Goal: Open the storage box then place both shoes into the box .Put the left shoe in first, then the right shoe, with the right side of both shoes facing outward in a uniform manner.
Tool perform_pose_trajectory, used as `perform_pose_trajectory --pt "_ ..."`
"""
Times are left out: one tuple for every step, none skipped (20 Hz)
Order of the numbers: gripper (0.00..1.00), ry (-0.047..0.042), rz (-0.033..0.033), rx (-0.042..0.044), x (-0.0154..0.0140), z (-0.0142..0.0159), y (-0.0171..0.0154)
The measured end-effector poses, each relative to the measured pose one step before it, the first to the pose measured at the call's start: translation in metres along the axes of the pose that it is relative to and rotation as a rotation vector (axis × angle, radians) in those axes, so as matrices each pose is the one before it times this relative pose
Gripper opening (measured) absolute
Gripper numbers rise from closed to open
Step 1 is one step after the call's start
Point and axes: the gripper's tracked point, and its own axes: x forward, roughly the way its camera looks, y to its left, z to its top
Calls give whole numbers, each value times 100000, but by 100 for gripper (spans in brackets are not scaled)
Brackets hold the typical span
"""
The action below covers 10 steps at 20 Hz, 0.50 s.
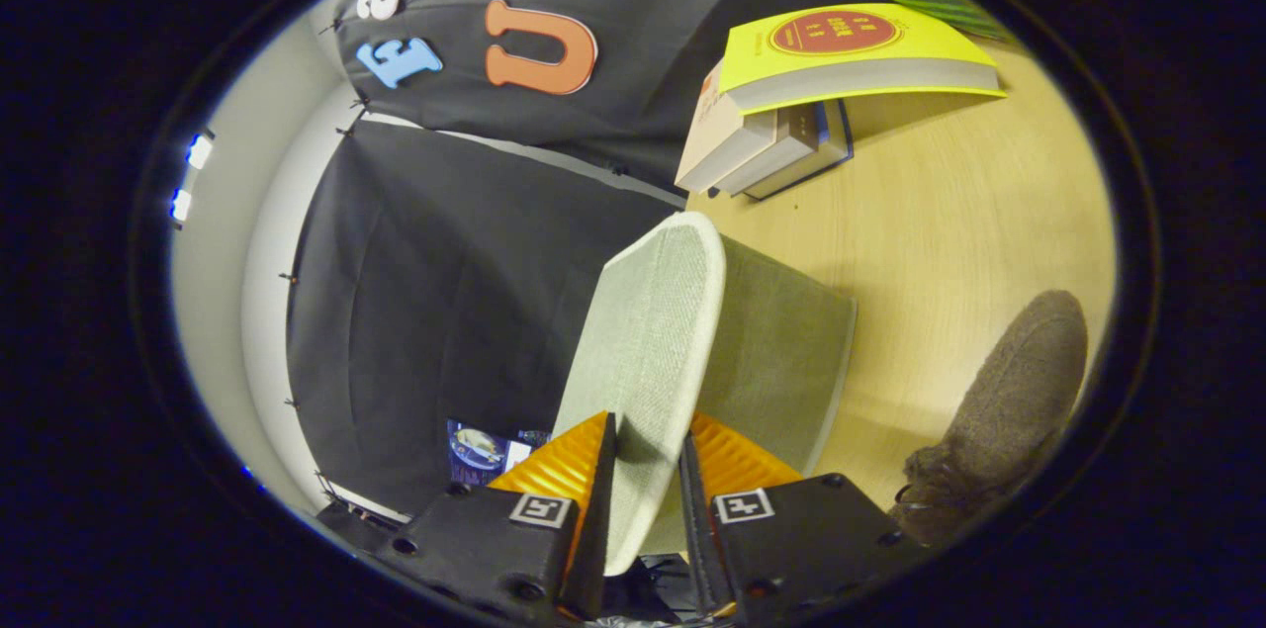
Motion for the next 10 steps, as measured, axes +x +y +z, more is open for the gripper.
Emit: perform_pose_trajectory --pt "31 419 -556 -251 -46 -65 200" --pt "28 -137 -934 -633 -109 -160 250" --pt "23 -63 -888 -1363 -91 -159 213" --pt "20 -918 -1470 -651 -113 148 215" --pt "15 -1512 -2393 -110 -56 189 56" --pt "13 57 -2085 -1234 -214 -363 250" --pt "11 -397 -1965 -1006 -141 -114 201" --pt "10 -445 -1722 -801 -166 -31 261" --pt "10 -455 -1677 -782 -103 98 239" --pt "9 -393 -1724 -15 -80 32 255"
